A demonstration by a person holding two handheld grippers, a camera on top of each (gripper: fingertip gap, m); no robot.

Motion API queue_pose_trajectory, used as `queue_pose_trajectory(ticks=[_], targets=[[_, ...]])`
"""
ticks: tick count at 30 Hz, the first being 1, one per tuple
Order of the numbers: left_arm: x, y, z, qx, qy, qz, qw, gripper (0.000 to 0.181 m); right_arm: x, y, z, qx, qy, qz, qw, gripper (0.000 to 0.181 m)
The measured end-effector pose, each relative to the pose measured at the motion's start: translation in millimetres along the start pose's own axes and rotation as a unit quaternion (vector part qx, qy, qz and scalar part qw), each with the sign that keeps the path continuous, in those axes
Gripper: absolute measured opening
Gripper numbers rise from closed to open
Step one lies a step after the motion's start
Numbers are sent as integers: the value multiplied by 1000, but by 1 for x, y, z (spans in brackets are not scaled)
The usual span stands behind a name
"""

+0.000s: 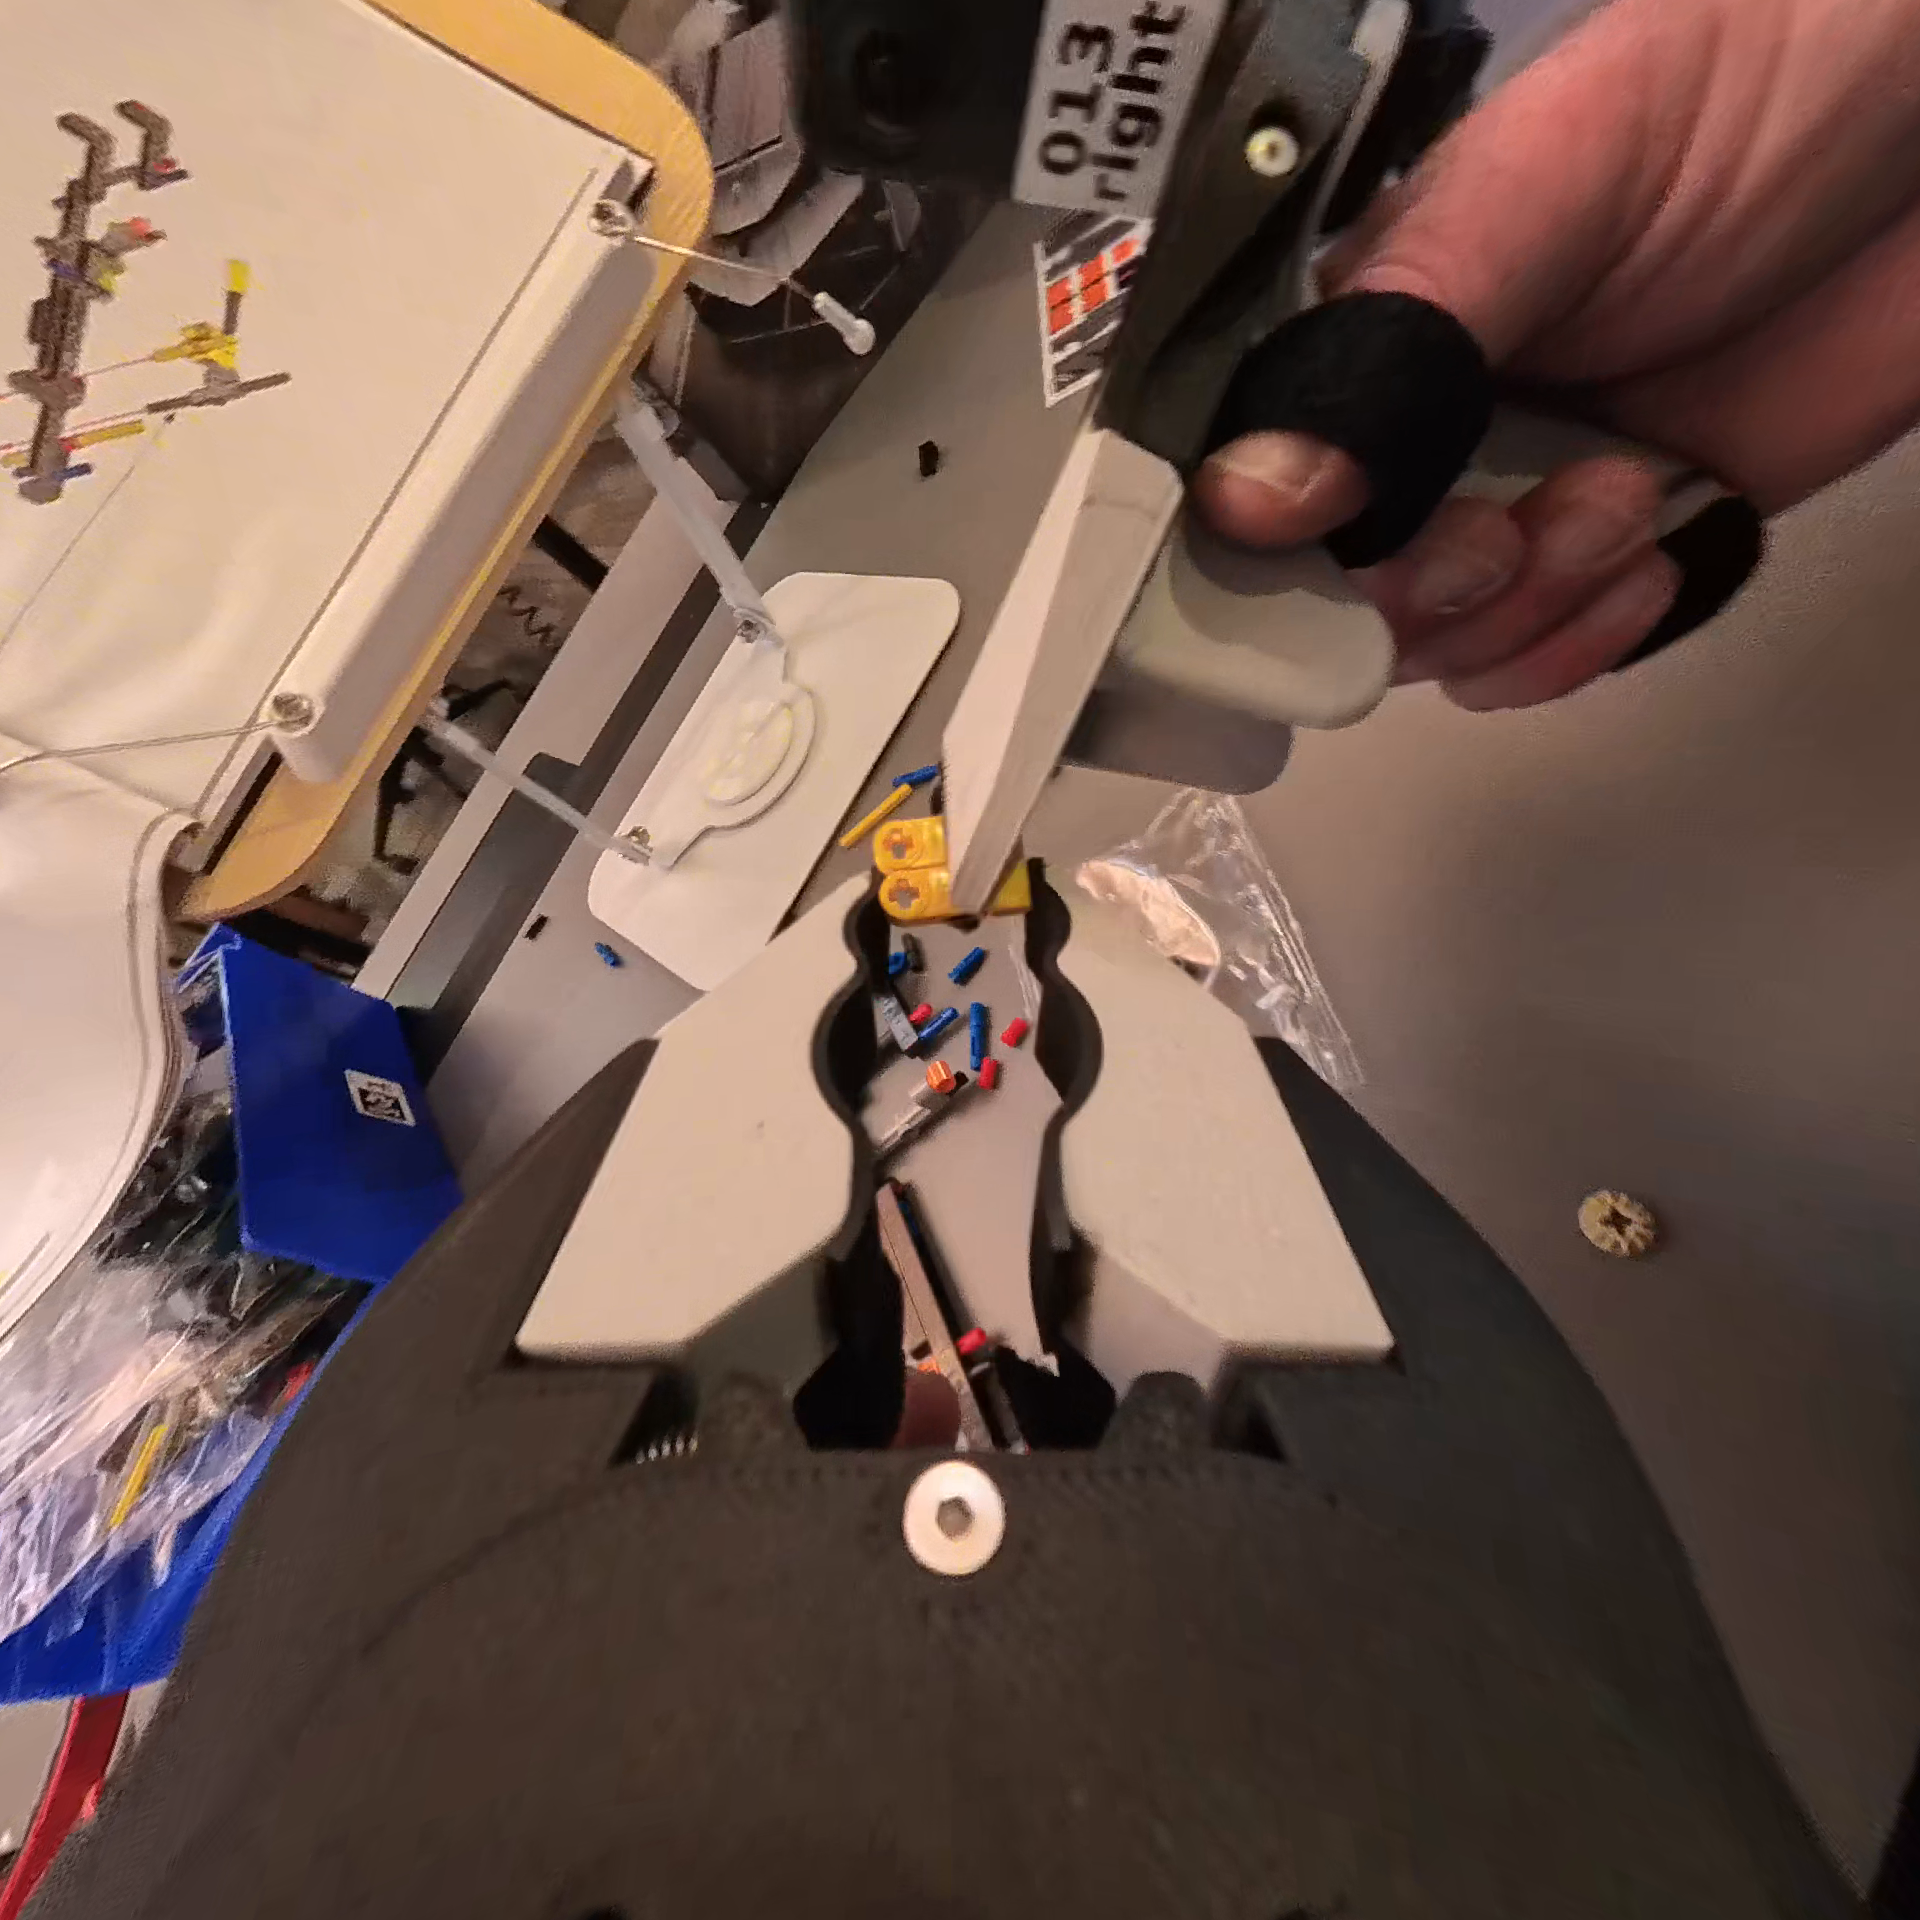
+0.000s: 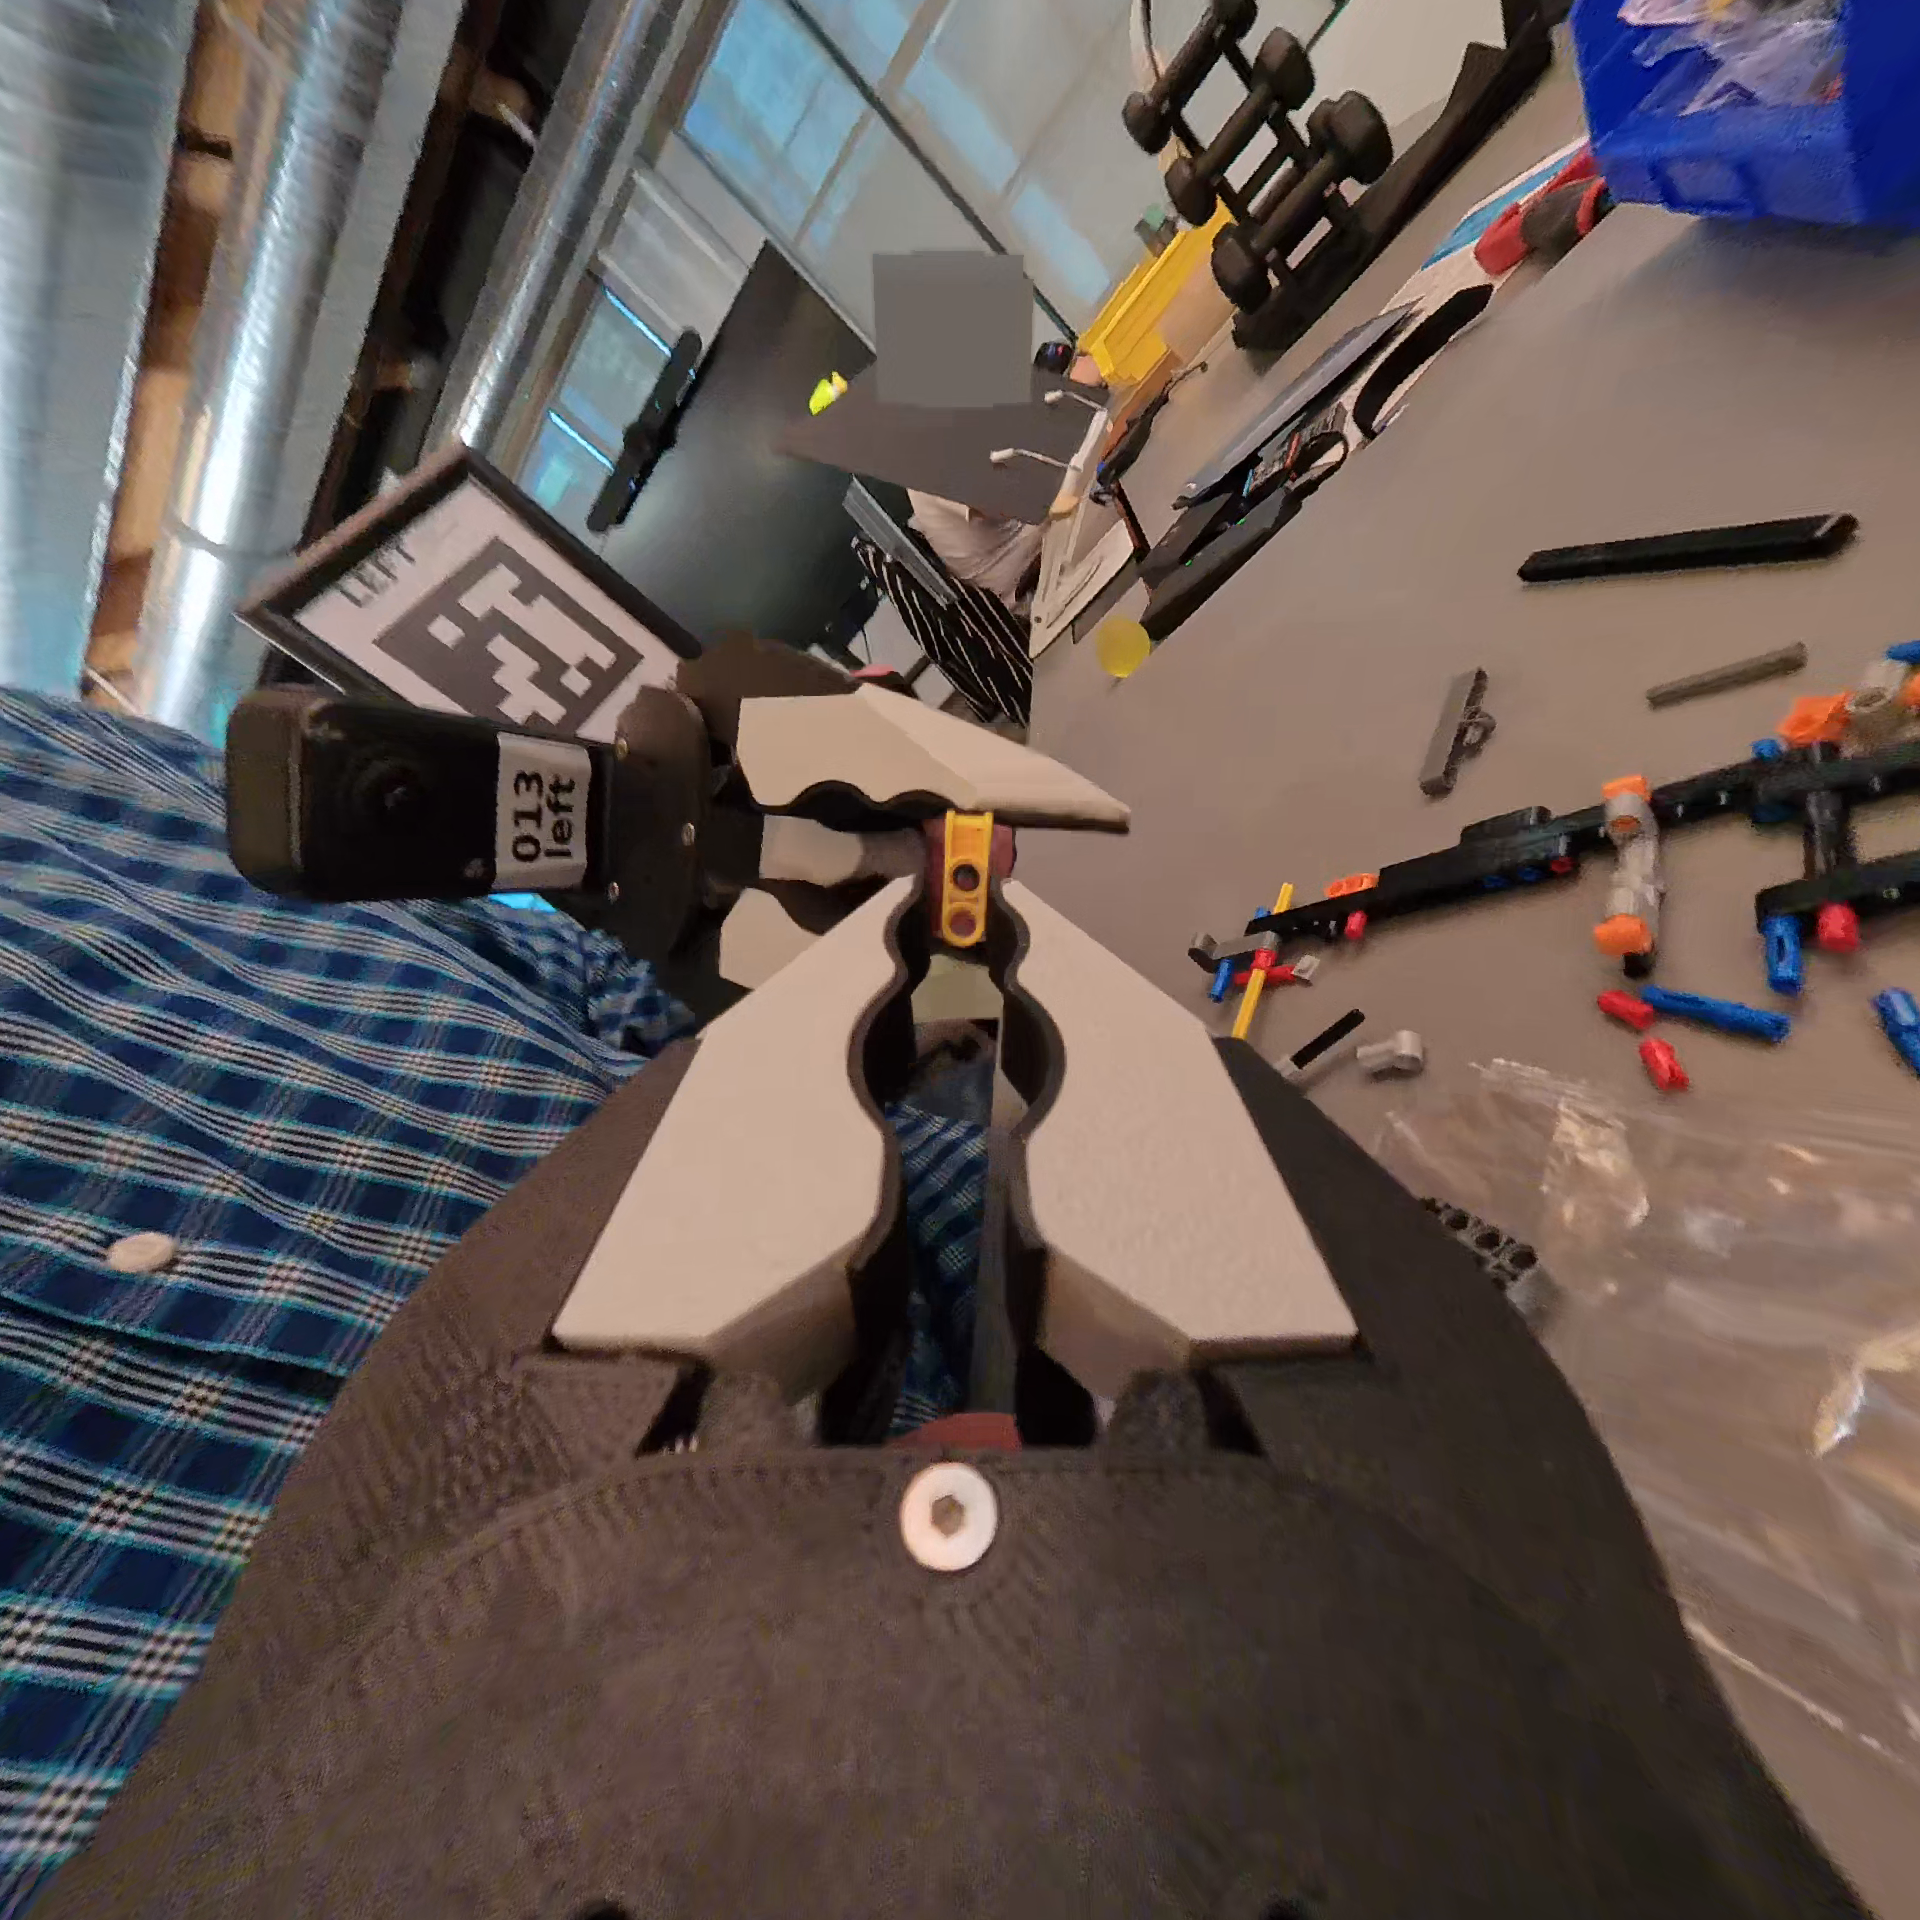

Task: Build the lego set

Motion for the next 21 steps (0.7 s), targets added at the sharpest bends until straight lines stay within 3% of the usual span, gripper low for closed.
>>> queue_pose_trajectory(ticks=[7,21], targets=[[6,-12,12,-1,34,14,999,23,1,19,-3,6,-5,11,1000,6],[32,-33,38,-28,-11,-28,999,23,4,61,-18,-15,40,-15,999,5]])
Point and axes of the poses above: each gripper's, where its closed fingertips meet, y out along the fingers, z out of its underside, x = y × z across the jaws, the point moved 1 cm from there along -y, back along the fingers, and after that the axes turned 13 degrees about y, right-handed, at the moved point
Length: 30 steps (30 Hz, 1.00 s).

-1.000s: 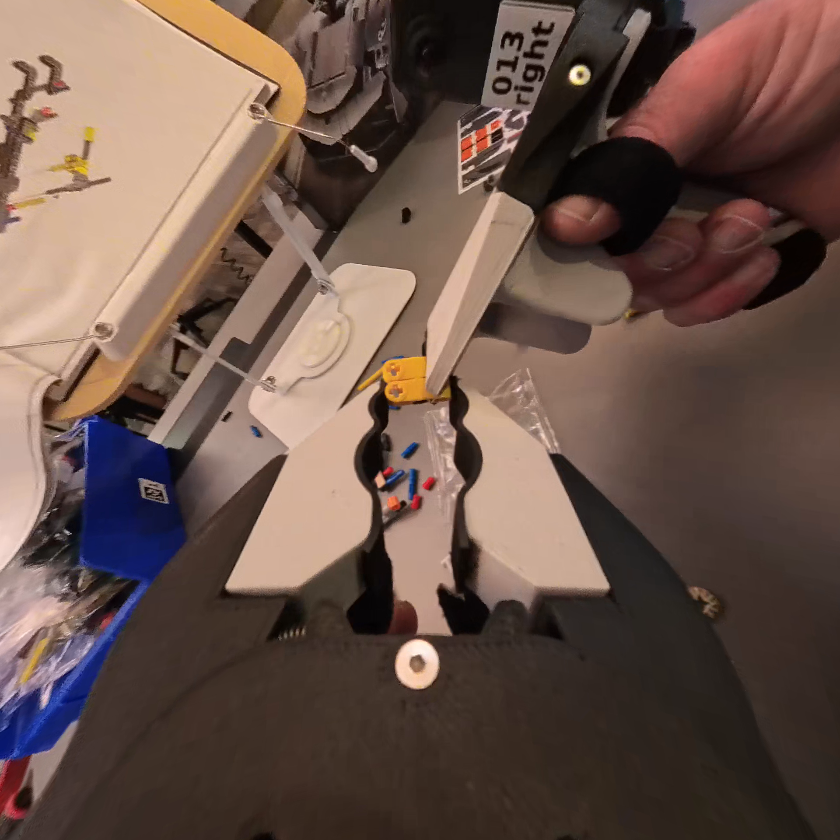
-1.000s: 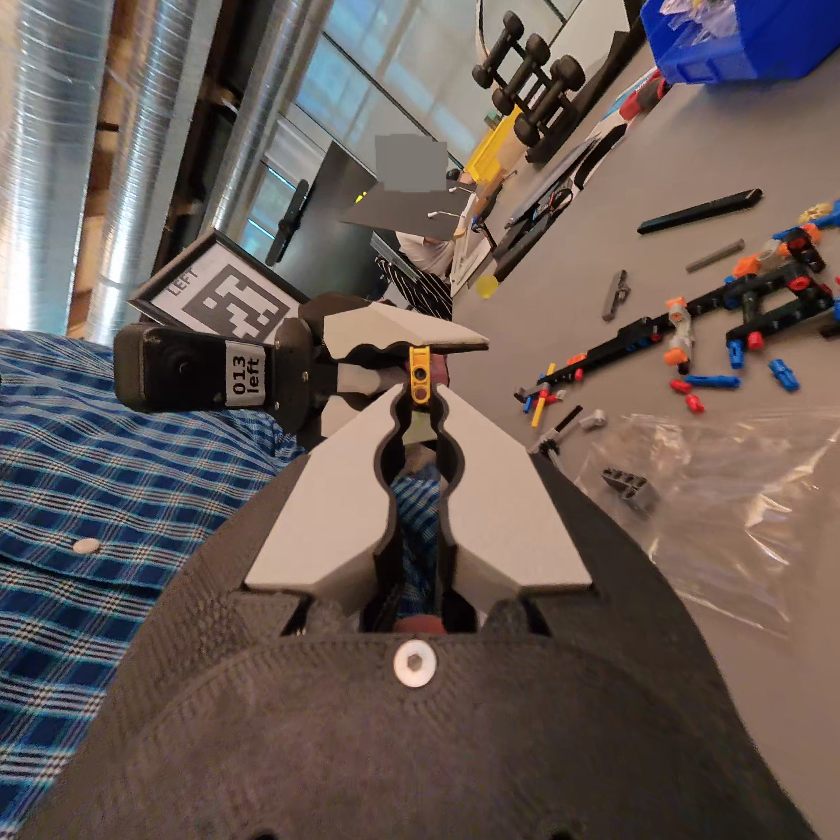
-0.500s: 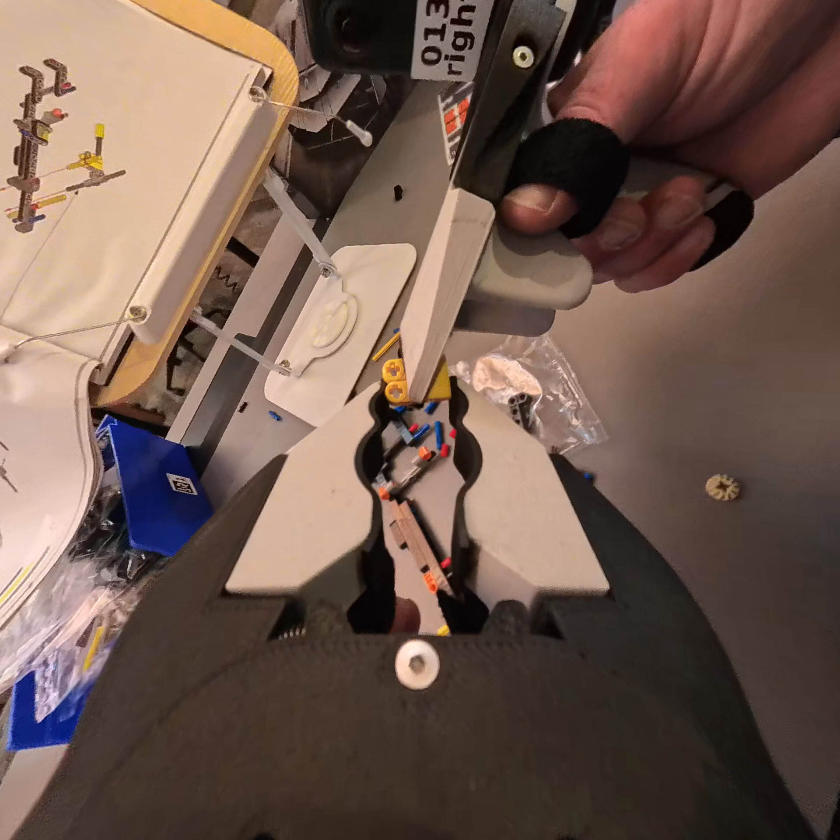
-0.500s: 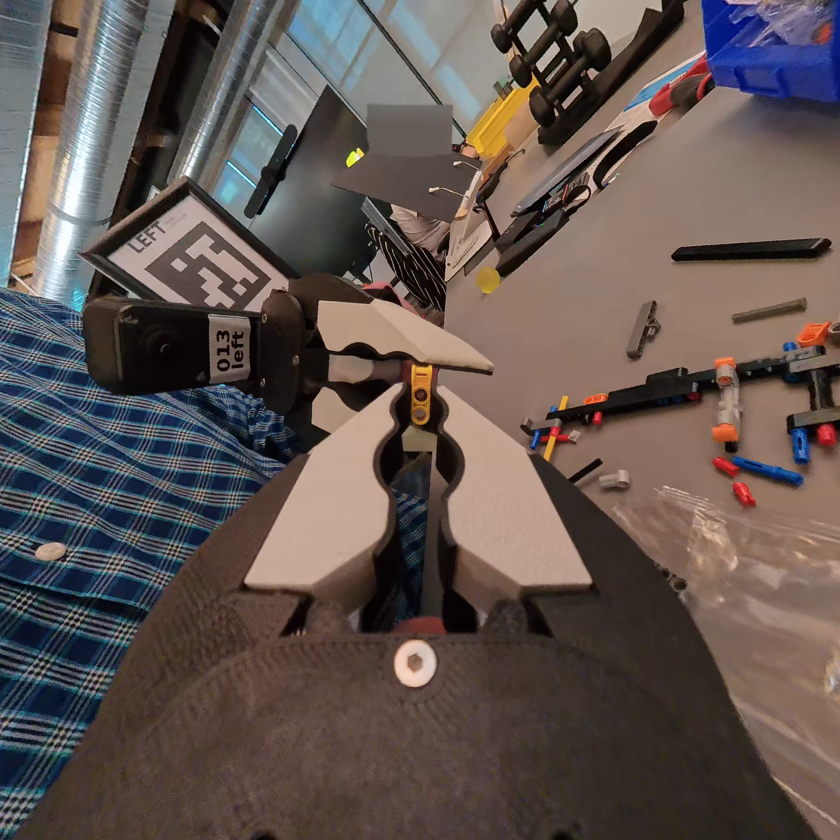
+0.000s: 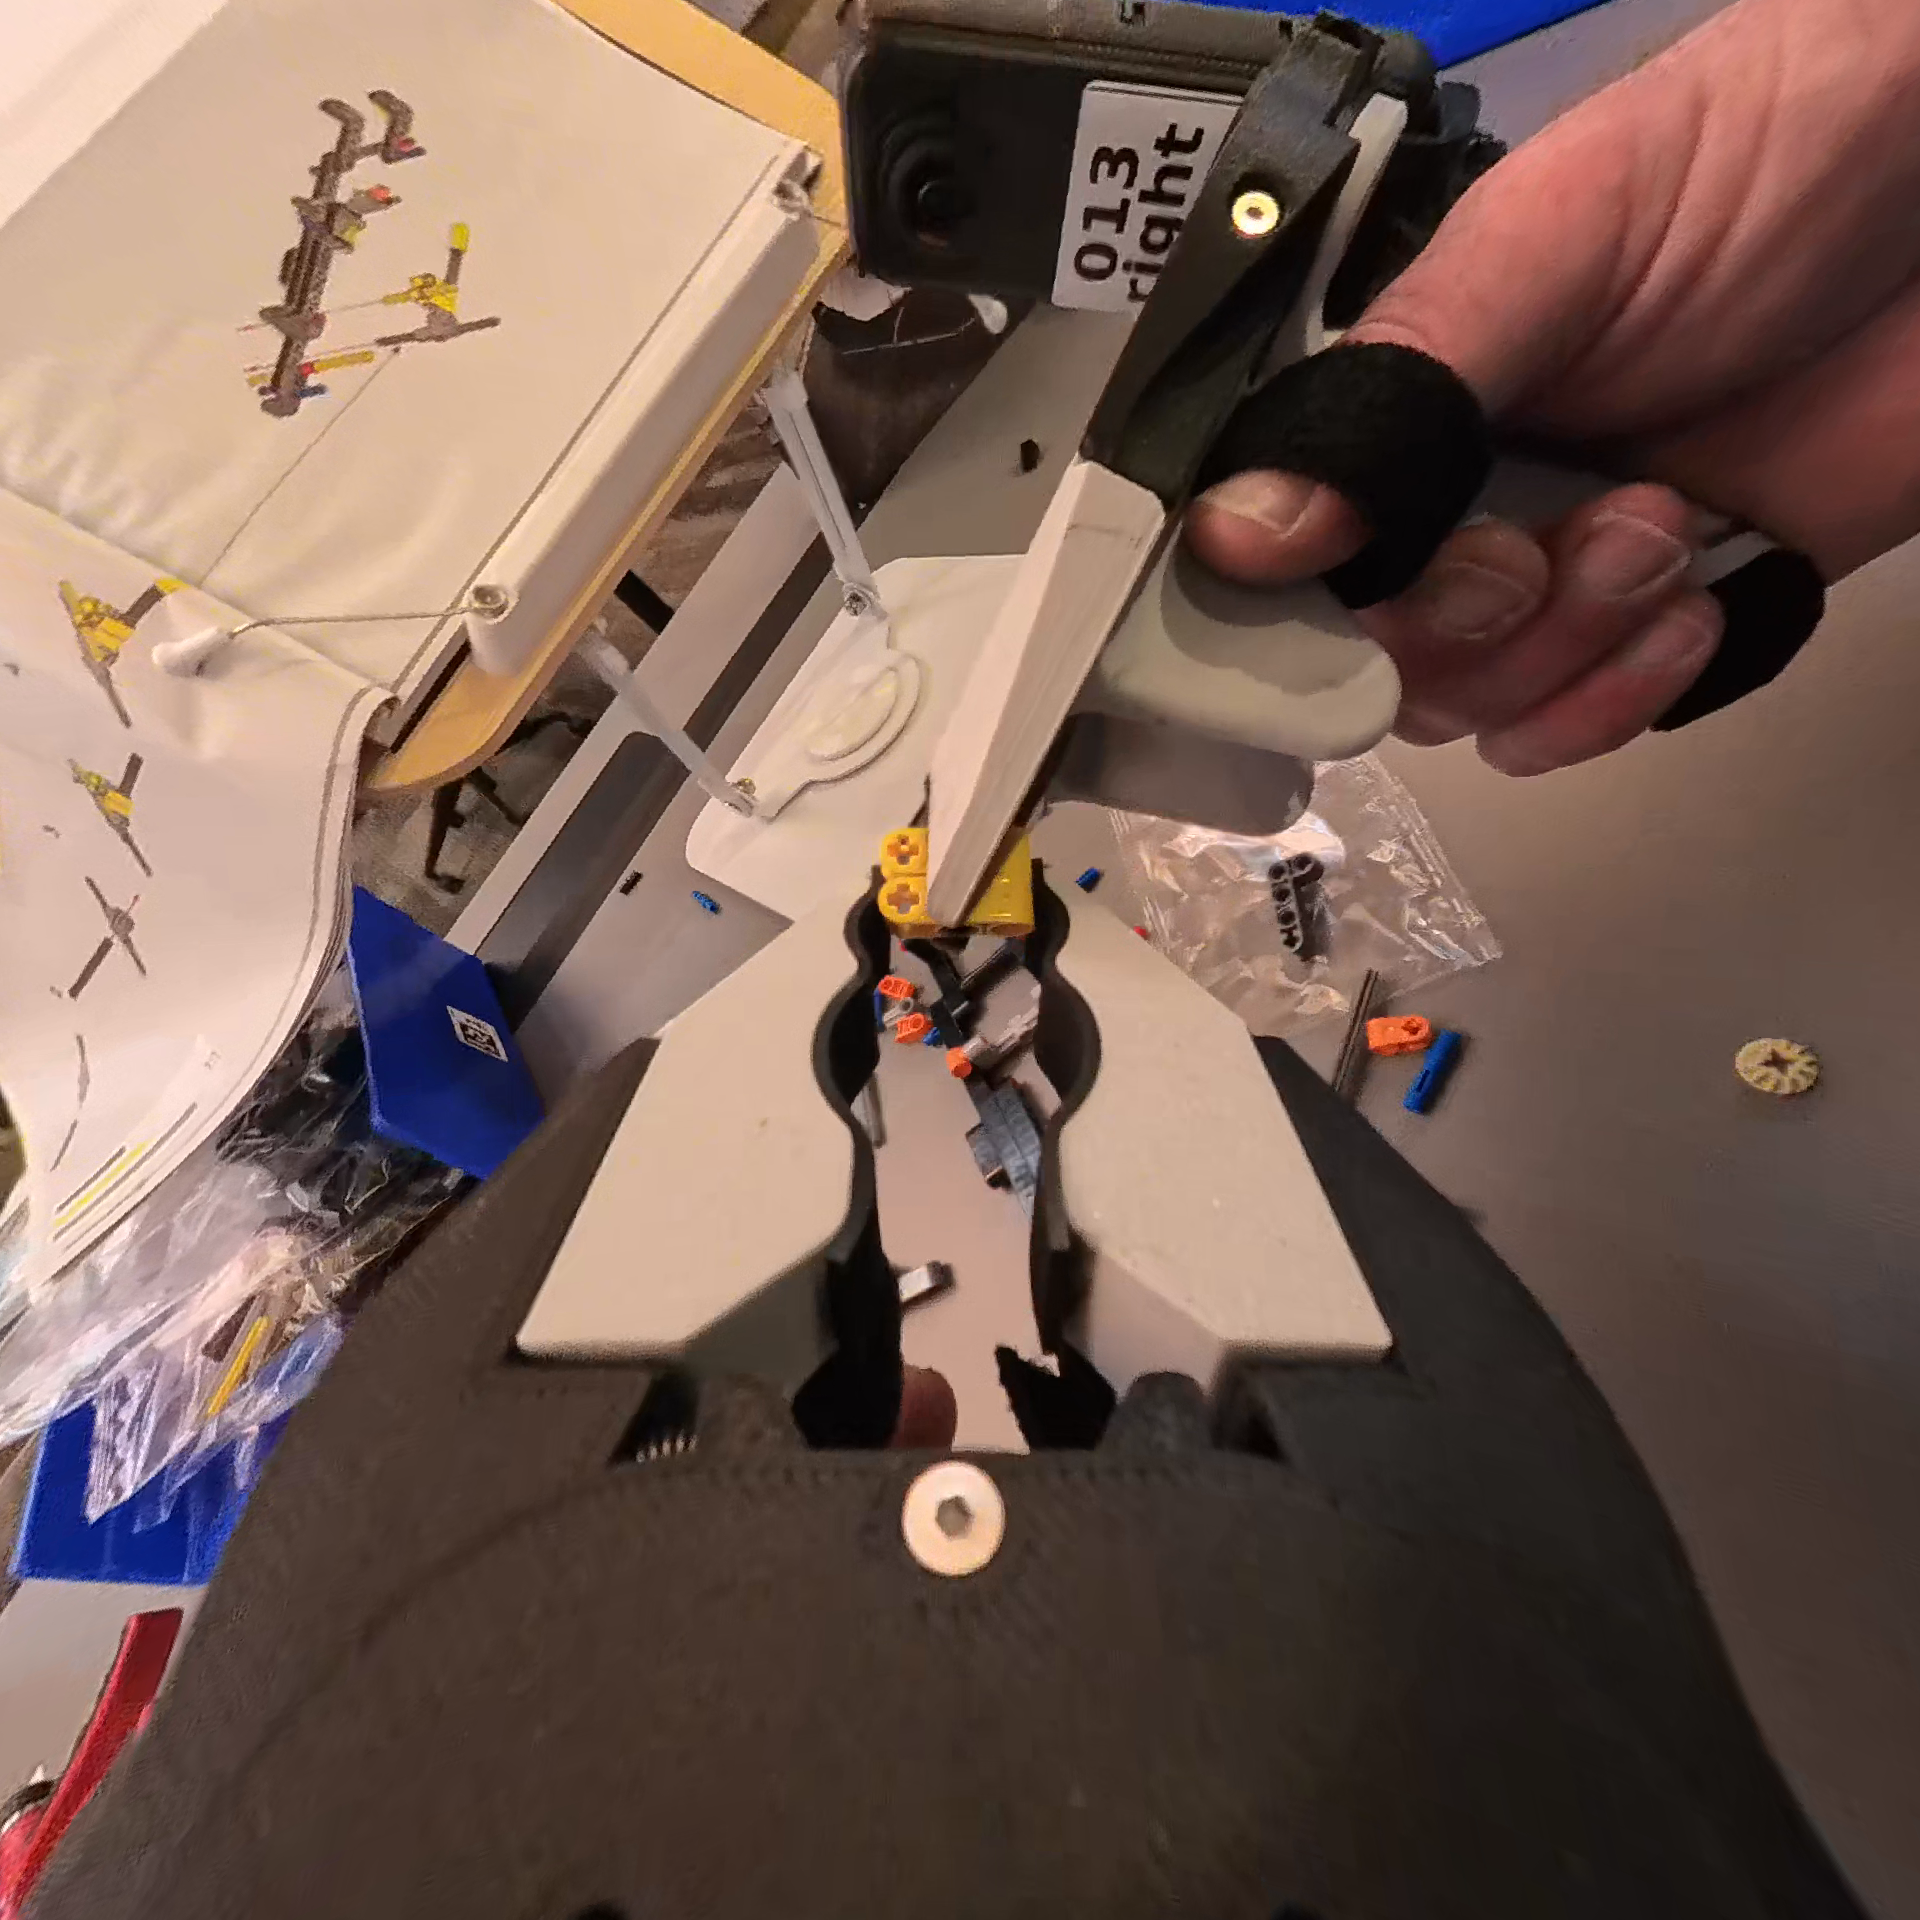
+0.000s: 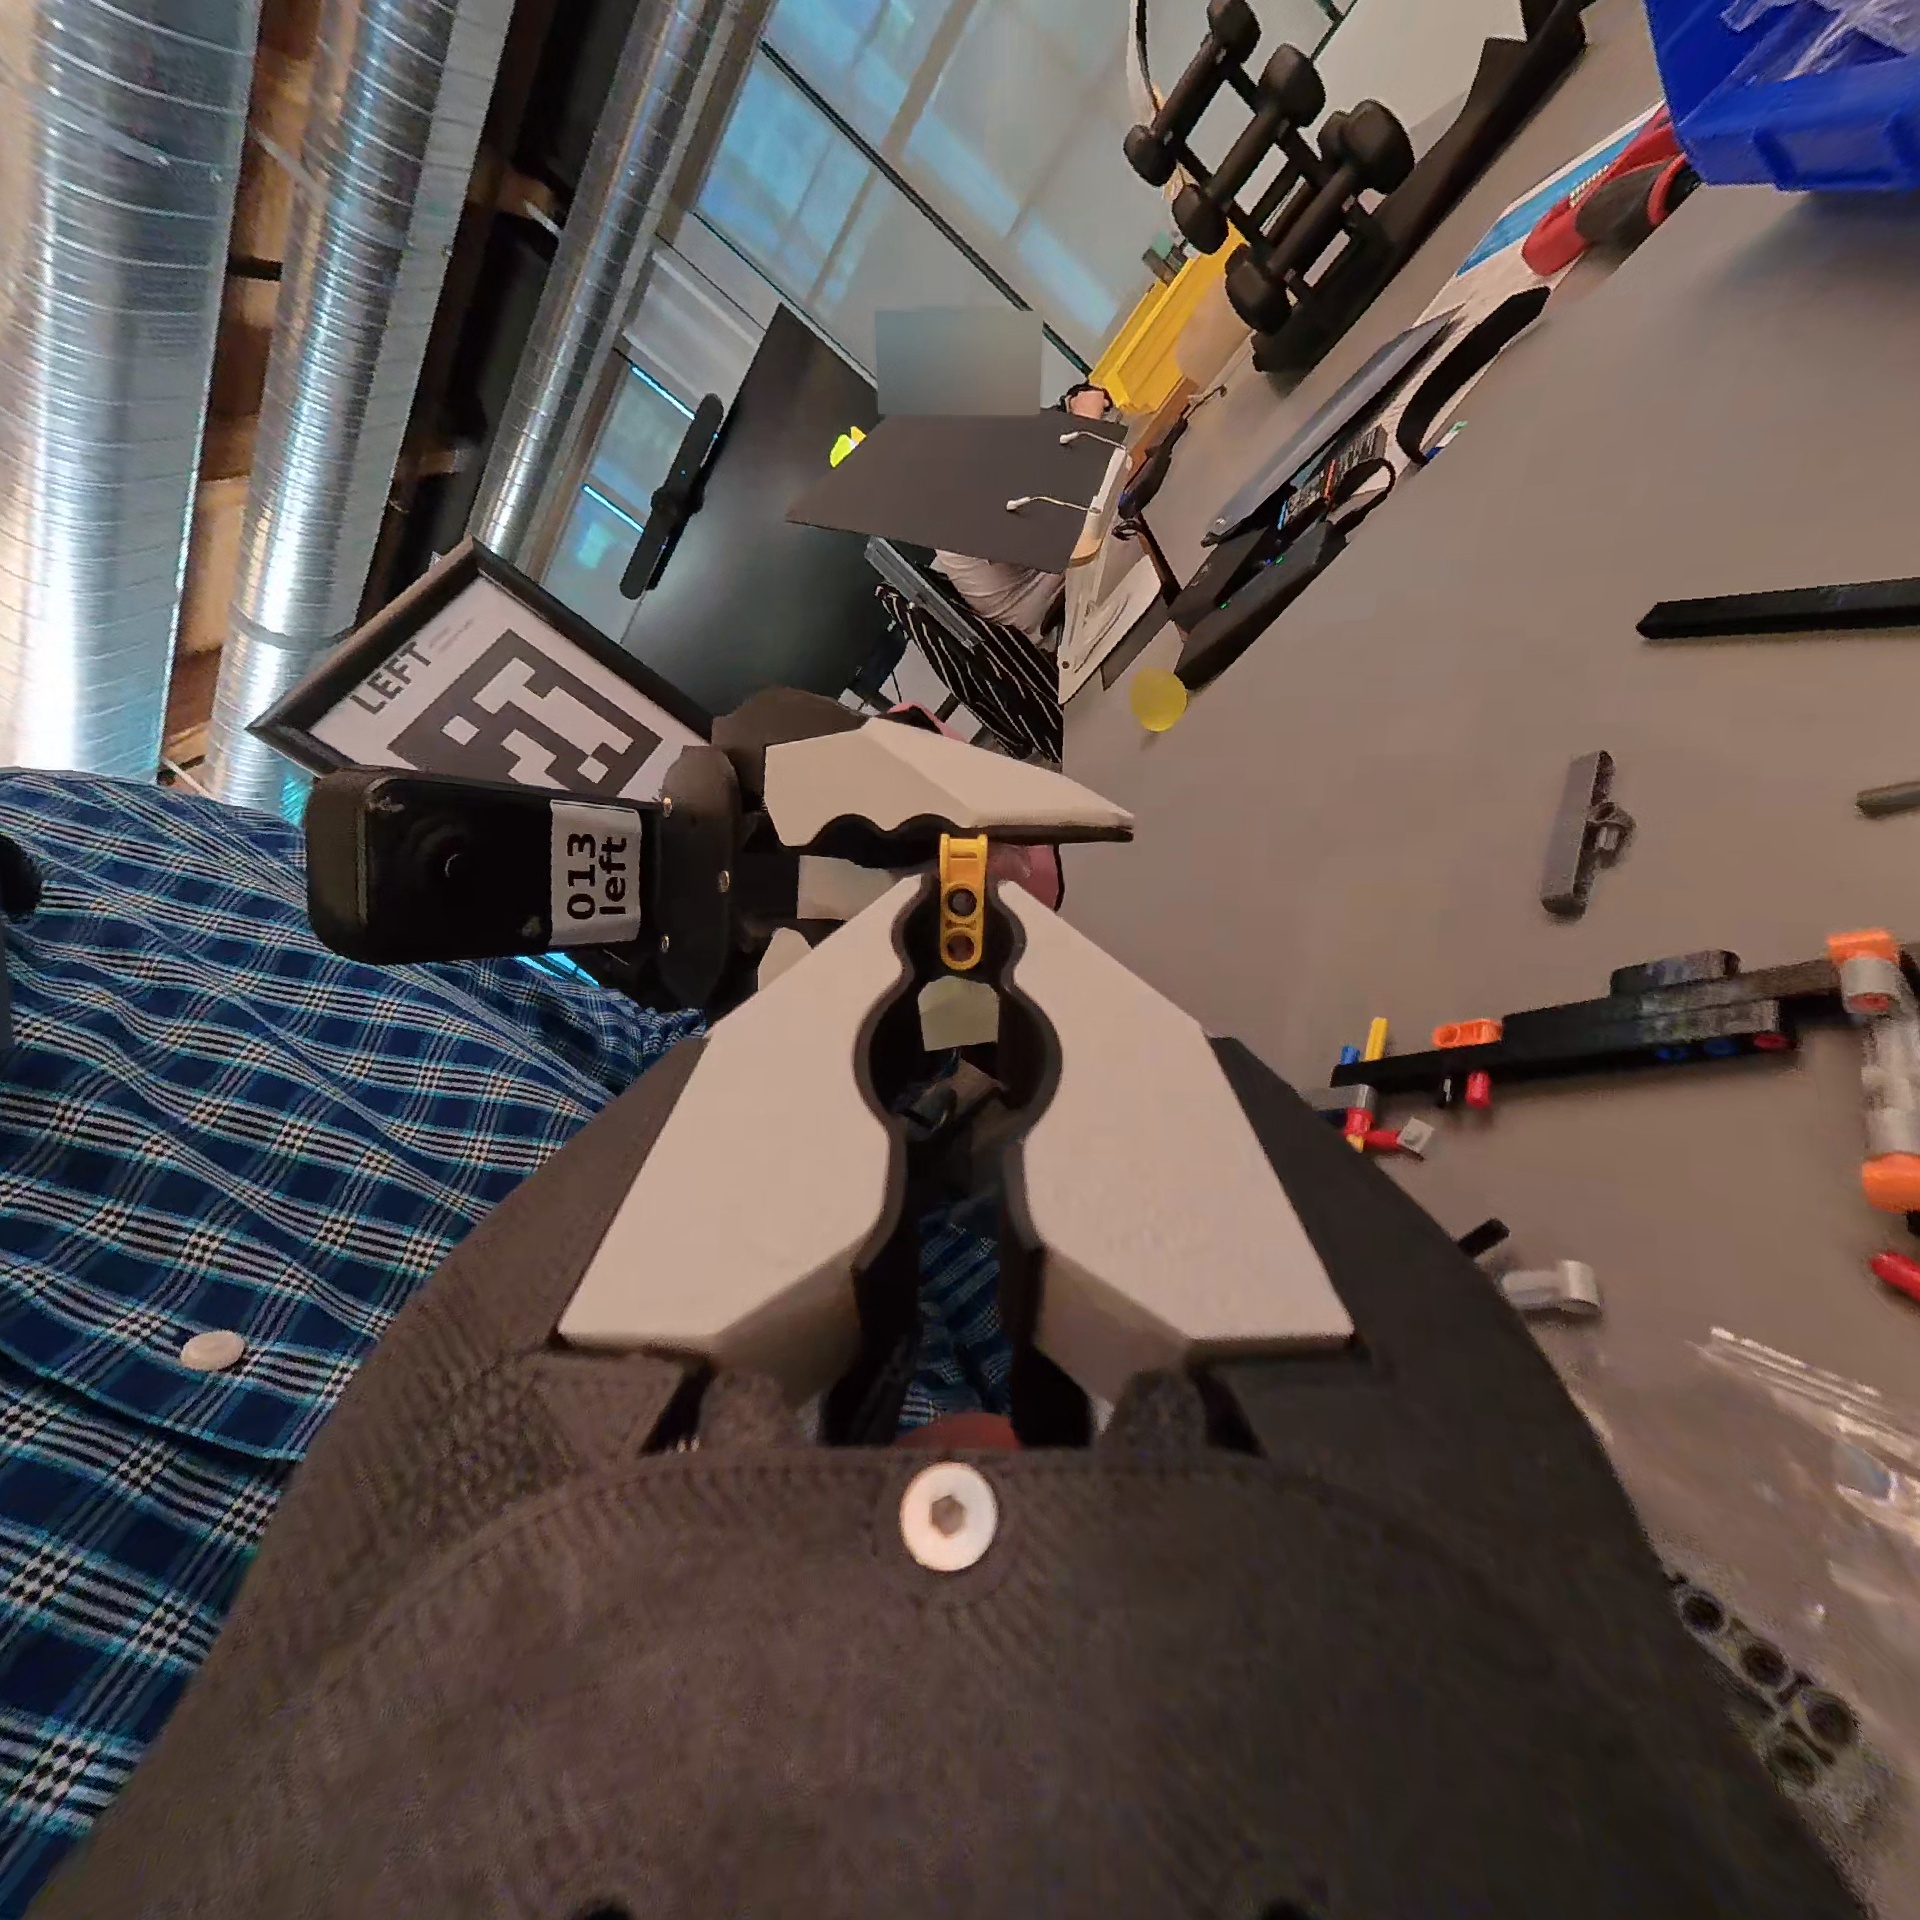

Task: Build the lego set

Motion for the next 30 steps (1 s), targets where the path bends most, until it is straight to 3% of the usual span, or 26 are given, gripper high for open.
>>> queue_pose_trajectory(ticks=[10,17,23,30], targets=[[10,-9,17,-21,-38,-7,999,24,-4,21,-5,23,-26,35,999,6],[29,-22,35,-31,-114,-9,993,39,-4,15,-25,-25,-66,61,996,5],[37,-29,79,23,-160,6,987,39,-7,-21,-35,-50,-130,137,981,5],[25,-37,122,89,-181,58,978,41,-15,-89,-29,-81,-173,242,951,5]])
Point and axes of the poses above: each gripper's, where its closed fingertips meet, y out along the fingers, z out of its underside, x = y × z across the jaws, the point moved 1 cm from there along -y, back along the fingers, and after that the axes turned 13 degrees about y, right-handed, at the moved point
